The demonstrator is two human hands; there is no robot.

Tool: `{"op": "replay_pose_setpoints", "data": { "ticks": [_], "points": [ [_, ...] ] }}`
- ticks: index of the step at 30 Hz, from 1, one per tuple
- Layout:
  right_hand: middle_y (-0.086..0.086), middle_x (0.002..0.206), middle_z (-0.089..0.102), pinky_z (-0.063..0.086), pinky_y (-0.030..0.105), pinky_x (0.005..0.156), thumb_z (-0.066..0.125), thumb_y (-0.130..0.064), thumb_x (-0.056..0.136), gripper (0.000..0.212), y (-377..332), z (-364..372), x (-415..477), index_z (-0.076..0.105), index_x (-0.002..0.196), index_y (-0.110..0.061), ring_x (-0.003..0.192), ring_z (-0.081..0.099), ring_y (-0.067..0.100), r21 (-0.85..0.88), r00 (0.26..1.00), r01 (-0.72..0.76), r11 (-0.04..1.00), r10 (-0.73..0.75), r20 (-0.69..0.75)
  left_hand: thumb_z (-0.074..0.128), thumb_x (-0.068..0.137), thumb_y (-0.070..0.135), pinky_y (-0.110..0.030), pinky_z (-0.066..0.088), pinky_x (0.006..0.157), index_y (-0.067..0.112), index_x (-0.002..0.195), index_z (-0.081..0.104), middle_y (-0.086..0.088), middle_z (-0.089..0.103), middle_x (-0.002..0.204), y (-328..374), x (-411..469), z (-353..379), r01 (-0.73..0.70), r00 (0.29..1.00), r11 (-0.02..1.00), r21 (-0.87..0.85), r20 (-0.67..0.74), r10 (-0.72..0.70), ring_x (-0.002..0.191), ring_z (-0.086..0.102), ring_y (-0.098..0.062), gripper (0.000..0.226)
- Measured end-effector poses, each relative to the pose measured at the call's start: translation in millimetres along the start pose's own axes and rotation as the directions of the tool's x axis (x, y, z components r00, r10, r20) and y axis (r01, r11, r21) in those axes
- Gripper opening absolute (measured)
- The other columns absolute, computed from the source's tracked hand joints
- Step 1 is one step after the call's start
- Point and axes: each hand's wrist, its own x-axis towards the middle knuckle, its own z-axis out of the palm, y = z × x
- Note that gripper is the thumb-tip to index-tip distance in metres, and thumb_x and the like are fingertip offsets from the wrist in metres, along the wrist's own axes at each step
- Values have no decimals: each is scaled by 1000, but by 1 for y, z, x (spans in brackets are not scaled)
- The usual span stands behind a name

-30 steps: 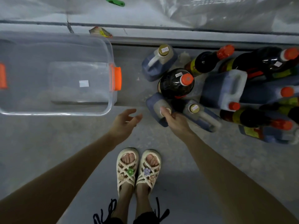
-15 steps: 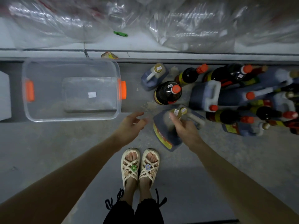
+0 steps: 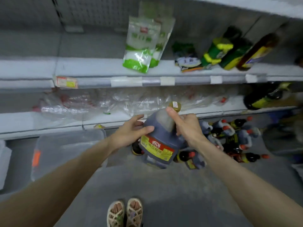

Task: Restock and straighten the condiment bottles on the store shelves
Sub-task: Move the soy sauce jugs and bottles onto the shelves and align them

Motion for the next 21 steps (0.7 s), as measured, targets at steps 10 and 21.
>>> {"op": "replay_pose_setpoints", "data": {
  "ticks": [10,21],
  "points": [
    [-1,37,33,26,29,48,71,-60,68,60,-245,-148,-91,37,42,-18,35,30,13,51,922,328,943,-308,-234,91,61,15,-15,50,88,21,143,39,8,58,130,264,-111,4,-462,883,875,143,172,437,116,57,-2,97],
    [-7,38,40,28,27,48,75,-58,64,55,-379,-280,-178,45,47,-15,37,36,7,33,739,597,801,-534,-410,95,53,24,-34,57,84,28,114,52,11,66,110,442,-198,64,-732,674,624,275,153,723,98,65,-5,75]
  ]
}}
